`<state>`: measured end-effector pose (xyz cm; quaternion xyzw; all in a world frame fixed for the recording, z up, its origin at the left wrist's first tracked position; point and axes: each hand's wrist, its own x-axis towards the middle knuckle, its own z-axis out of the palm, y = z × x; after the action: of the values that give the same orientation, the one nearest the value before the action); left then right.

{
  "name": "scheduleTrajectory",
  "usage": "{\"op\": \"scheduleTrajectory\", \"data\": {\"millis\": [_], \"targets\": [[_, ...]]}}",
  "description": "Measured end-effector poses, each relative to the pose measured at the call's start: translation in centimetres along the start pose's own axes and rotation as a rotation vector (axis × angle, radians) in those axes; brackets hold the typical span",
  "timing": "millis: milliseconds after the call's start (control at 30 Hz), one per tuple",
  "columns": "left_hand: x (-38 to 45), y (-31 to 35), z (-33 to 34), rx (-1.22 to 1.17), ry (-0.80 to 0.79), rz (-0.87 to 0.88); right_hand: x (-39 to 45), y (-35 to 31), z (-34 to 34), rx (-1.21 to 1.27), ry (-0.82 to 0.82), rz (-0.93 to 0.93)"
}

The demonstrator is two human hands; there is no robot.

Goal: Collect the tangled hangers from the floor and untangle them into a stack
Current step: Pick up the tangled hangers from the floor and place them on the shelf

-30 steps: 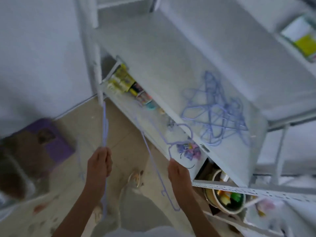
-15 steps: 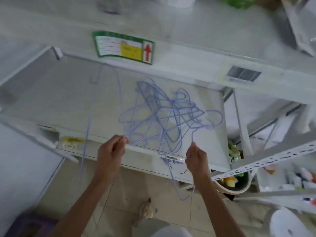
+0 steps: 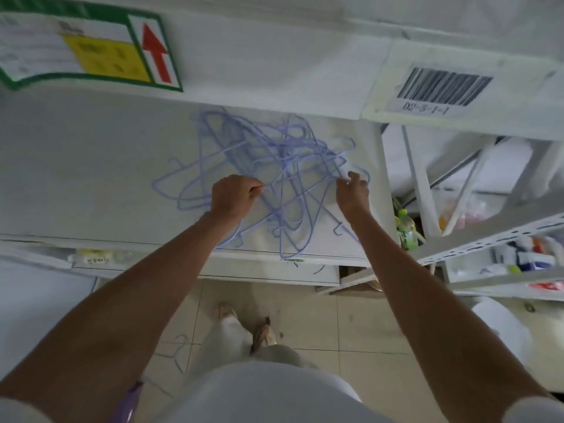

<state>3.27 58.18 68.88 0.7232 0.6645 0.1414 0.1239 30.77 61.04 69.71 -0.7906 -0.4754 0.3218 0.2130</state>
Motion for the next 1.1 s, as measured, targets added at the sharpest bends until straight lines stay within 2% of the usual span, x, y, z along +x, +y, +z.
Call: {"op": "scheduleTrajectory", "data": {"millis": [133, 200, 267, 333, 400, 533, 633, 700, 900, 967, 1100], "targets": [[0.3, -0.9, 0.5, 0.078, -0.072, 0.092, -4.9, -0.2, 1.8, -0.111, 0.12, -0.235], [-1.1, -1.7, 0.4, 0.116, -0.061, 0.117, -8.0, -1.4, 3.5, -0.191, 0.165, -0.438], [-3.7, -3.1, 0.4, 0.15, 0.001, 0.162, -11.3, -2.6, 6.3, -0.325, 0.071, -0.763], [-7.1, -4.9, 0.5, 0.164, 0.08, 0.12, -13.6, -3.4, 8.9, -0.429, -0.087, -1.007], [-11.7, -6.3, 0.7, 0.161, 0.081, -0.063, -14.6, -3.9, 10.9, -0.512, -0.209, -1.11], [-25.5, -8.0, 1.9, 0.238, 0.012, -0.582, -16.6, -5.4, 14.4, -0.645, -0.392, -1.35], [-35.6, -5.5, 3.4, 0.187, -0.008, -0.979, -19.5, -5.2, 16.9, -0.71, -0.526, -1.617], [-40.5, -2.8, 4.4, 0.145, -0.029, -1.175, -21.8, -4.3, 18.3, -0.728, -0.617, -1.764], [-50.9, 4.7, 8.1, 0.0, -0.121, -1.572, -28.5, 1.5, 21.7, -0.92, -0.932, -1.929], [-53.3, 6.2, 9.3, -0.059, -0.135, -1.645, -29.8, 3.4, 22.9, -1.03, -1.017, -1.946], [-56.5, 6.6, 10.8, -0.242, -0.153, -1.718, -31.5, 5.3, 25.2, -1.162, -1.145, -1.853]]}}
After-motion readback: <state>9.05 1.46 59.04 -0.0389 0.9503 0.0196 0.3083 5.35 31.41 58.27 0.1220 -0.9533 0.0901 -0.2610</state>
